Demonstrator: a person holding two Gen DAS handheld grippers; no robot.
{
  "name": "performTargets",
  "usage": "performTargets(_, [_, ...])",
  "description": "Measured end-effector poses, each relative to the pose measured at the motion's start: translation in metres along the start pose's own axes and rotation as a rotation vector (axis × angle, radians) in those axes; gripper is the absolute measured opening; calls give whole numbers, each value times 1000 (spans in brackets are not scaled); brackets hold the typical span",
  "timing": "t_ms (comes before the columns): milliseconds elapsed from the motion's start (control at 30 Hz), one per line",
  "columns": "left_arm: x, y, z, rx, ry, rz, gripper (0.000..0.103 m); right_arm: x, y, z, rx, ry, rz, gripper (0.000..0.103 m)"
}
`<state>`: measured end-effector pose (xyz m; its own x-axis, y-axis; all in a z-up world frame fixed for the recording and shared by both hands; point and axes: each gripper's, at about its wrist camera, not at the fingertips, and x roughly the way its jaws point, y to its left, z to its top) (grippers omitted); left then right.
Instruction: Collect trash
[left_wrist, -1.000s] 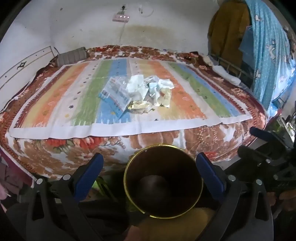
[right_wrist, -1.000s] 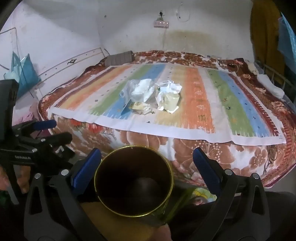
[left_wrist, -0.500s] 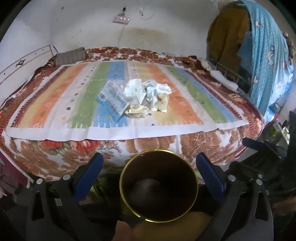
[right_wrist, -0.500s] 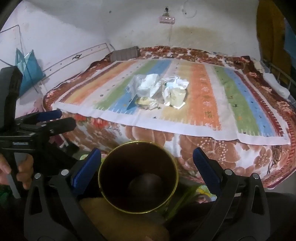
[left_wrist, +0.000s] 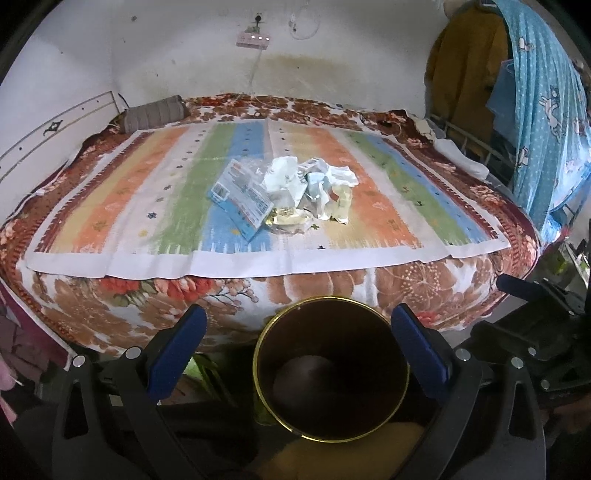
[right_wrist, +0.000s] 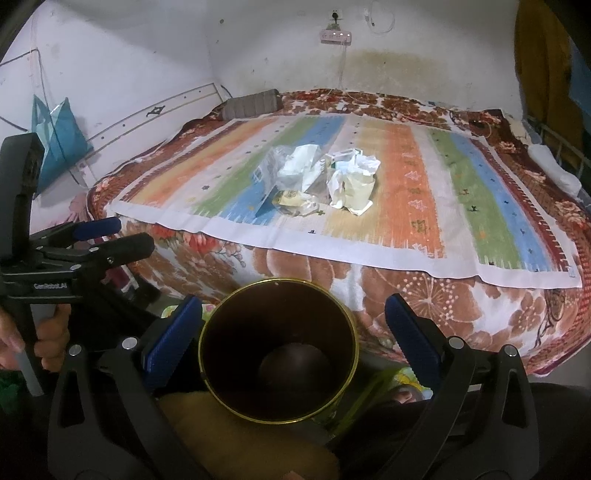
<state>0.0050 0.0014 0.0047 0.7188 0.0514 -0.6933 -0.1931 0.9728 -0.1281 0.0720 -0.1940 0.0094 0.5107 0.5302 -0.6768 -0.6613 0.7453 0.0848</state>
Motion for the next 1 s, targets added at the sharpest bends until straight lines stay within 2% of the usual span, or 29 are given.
performTargets(133, [0,0,0,1,3,-21,97,1,0,0,1,1,-2,94])
performTargets(367, [3,-1,1,11,12,26,97,1,-1,0,4,0,-3,94])
performTargets(1000, [3,2,1,-9,13,15,97,7,-2,2,26,17,14,93])
